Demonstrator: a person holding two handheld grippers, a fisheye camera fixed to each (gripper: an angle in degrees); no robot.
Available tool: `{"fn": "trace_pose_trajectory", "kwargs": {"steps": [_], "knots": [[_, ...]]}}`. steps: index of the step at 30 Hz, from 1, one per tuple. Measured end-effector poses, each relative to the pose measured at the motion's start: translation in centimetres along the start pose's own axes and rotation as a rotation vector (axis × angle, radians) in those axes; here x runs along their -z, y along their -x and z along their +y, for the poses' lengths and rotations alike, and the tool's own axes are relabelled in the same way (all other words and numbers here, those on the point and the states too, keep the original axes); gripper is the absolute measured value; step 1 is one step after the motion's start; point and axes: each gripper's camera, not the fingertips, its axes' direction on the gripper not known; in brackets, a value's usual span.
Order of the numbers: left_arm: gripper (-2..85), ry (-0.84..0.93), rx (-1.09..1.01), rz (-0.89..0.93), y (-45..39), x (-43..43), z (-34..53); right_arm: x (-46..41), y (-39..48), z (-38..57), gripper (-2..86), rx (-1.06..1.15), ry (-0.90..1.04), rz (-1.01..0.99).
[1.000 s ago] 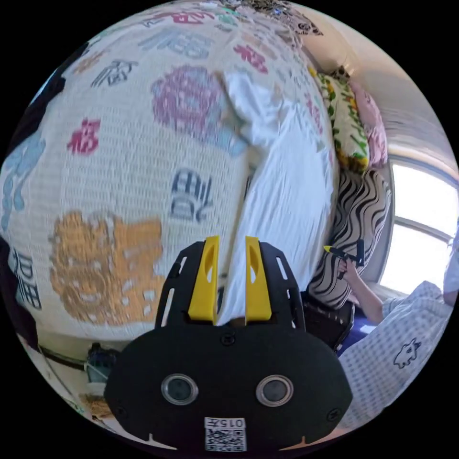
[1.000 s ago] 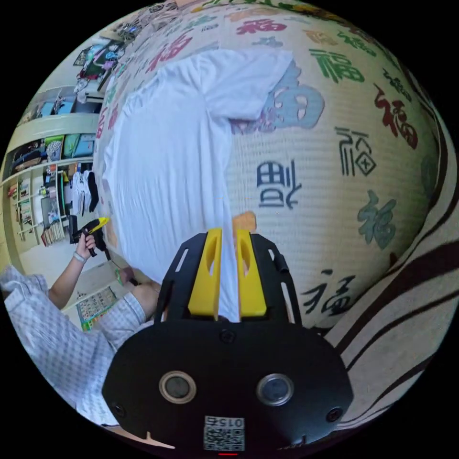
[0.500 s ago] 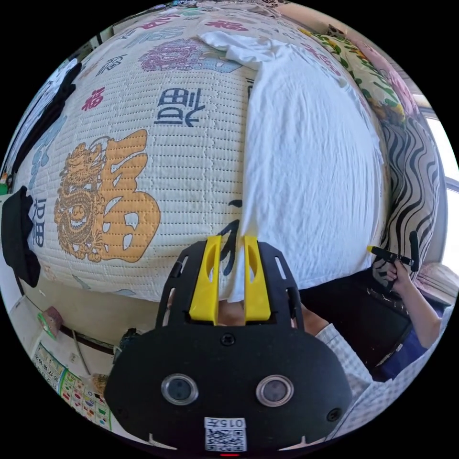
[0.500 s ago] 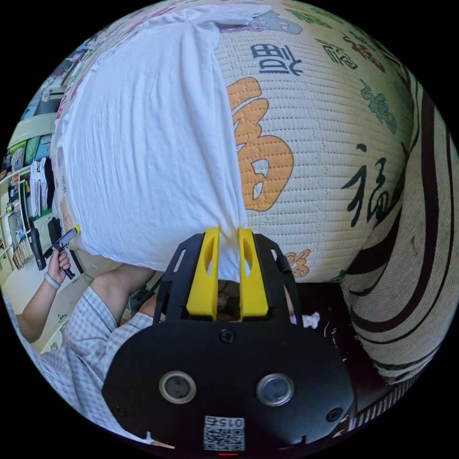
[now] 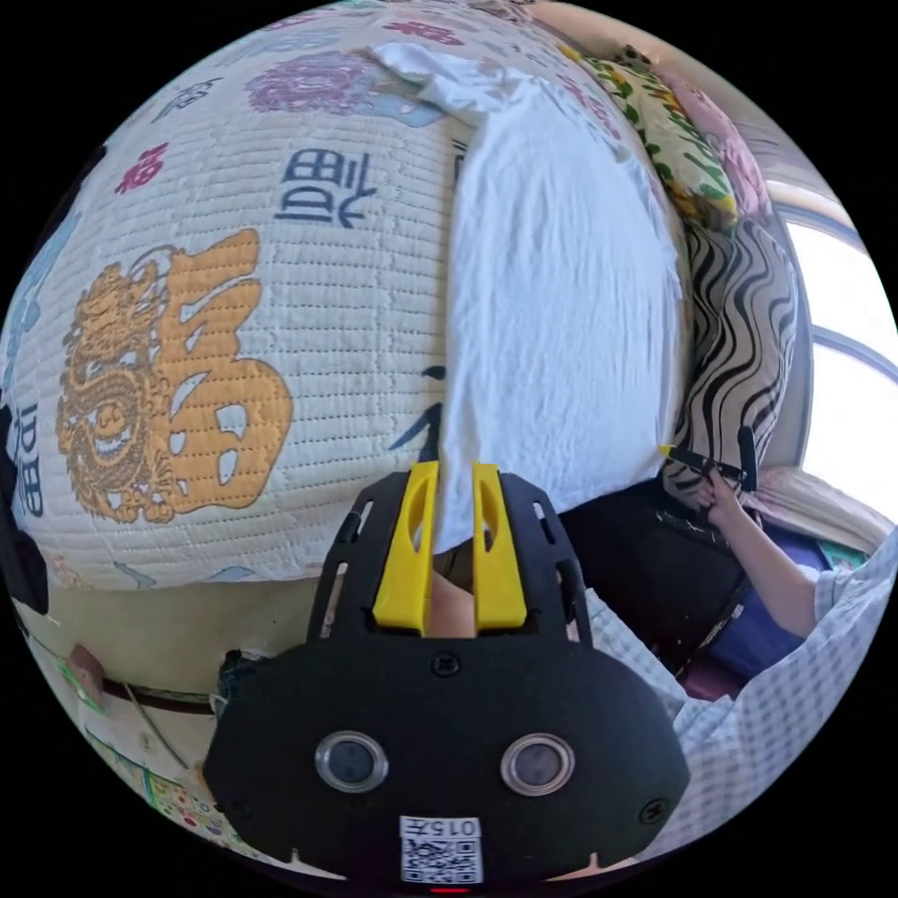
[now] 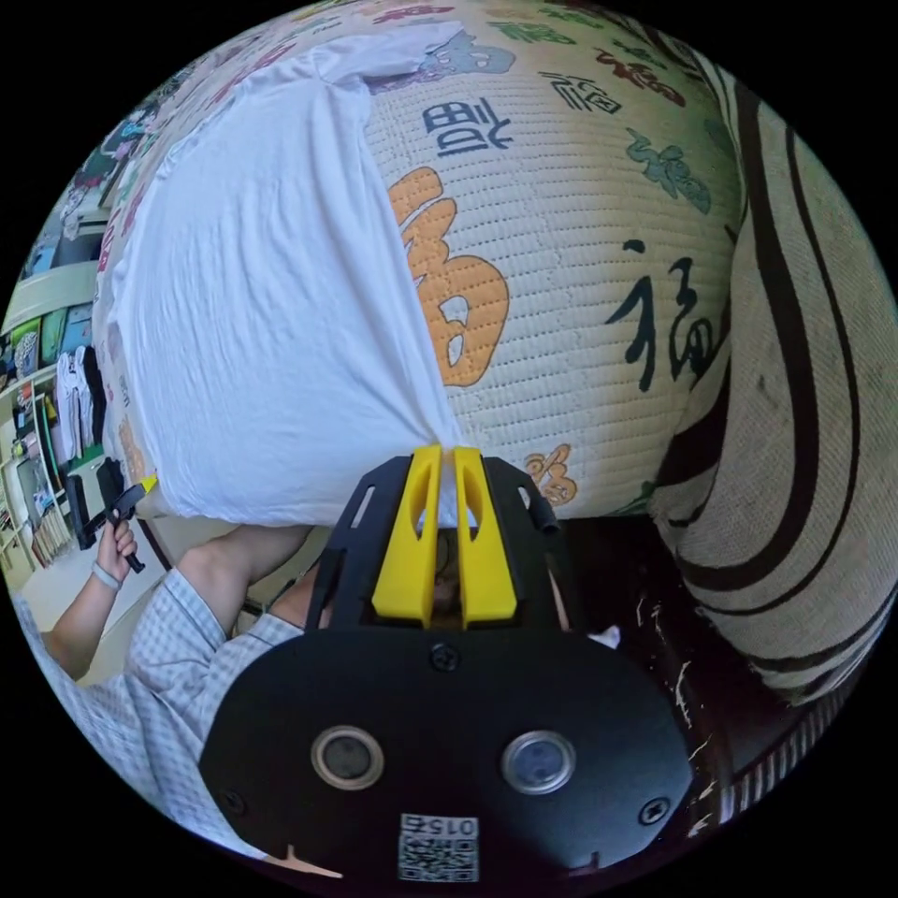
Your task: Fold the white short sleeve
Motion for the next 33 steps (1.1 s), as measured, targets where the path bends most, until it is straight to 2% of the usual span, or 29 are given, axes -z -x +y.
{"fn": "trace_pose_trajectory", "kwargs": {"steps": [3,6,11,15,17,19,22,27,29,33], "knots": [[5.6,0.047,-0.007,0.0,0.6,-2.8,-0.4,-1.0,0.1,0.4,3.3,-0.05,0.006,0.027],[2.1,0.06,0.047,-0.013,2.3,-4.3,-1.0,-2.5,0.5,0.1,1.0,-0.087,0.037,0.017],[-0.1,0.082,0.018,-0.01,4.6,-6.1,-1.4,-2.6,0.8,-0.4,-0.4,-0.075,0.059,0.136],[0.3,0.116,0.008,-0.027,5.5,-8.0,-2.0,-3.3,0.0,-0.4,1.3,-0.108,0.072,0.065],[1.0,0.179,-0.062,-0.072,5.8,-8.4,-2.3,-3.0,-0.3,-0.2,4.8,-0.094,0.091,0.071],[1.7,0.197,-0.042,-0.151,7.1,-7.7,-2.3,-2.5,-1.5,0.4,5.4,-0.144,0.079,0.05],[3.7,0.141,-0.023,-0.248,7.9,-5.1,-3.9,-0.3,-3.2,1.8,4.9,-0.232,-0.007,0.087],[6.9,-0.024,-0.258,-0.267,-1.2,-4.3,-13.7,5.5,-3.0,-0.3,5.2,-0.171,-0.274,-0.02],[7.9,-0.101,-0.42,-0.218,-8.8,-6.9,-20.4,7.7,-2.8,-3.9,5.3,-0.117,-0.373,-0.12],[9.1,-0.139,-0.599,-0.056,-19.8,-12.8,-29.6,9.5,-2.8,-9.5,5.2,-0.068,-0.463,-0.236]]}}
